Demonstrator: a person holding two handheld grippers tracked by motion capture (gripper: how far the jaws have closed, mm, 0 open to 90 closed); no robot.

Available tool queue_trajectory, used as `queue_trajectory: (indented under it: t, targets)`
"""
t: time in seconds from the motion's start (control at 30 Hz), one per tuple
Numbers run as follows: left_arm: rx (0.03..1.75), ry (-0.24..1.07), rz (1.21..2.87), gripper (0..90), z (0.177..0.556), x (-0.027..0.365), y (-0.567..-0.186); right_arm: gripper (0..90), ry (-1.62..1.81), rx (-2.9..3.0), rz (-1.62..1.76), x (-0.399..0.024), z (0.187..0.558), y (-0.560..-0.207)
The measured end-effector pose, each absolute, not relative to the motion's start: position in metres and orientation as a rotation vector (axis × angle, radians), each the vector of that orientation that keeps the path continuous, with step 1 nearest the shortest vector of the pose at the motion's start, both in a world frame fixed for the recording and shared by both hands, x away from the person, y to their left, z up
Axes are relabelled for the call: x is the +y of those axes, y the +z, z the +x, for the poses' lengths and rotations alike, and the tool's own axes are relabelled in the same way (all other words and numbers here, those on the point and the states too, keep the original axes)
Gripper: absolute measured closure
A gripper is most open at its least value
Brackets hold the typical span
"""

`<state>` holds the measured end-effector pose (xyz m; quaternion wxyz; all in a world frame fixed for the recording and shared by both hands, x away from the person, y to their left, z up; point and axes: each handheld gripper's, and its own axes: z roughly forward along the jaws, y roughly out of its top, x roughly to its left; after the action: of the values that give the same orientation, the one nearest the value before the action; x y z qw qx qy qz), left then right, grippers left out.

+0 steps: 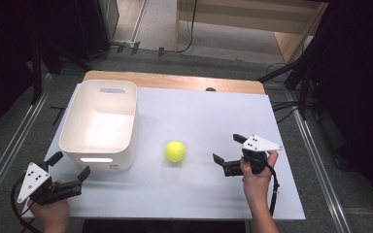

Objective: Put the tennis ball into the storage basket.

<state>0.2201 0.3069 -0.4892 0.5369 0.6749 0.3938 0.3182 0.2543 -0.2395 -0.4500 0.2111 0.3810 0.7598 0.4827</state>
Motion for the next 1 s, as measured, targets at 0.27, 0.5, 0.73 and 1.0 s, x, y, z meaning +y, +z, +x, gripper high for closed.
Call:
queue_trajectory:
  t: [0.27, 0.5, 0.73, 1.0]
  targets:
    - [0.937, 0.757, 1.591, 0.0, 0.220, 0.308, -0.489, 0.0, 1.314, 2.178, 1.017, -0.222, 0.264, -0.447]
    - [0.936, 0.759, 1.593, 0.0, 0.220, 0.308, -0.489, 0.0, 1.325, 2.210, 1.002, -0.212, 0.272, -0.445]
    - [0.938, 0.761, 1.588, 0.0, 0.219, 0.308, -0.489, 0.0, 1.316, 2.251, 0.989, -0.202, 0.281, -0.445]
    - [0.938, 0.760, 1.586, 0.0, 0.219, 0.308, -0.489, 0.0, 1.305, 2.282, 0.975, -0.191, 0.288, -0.444]
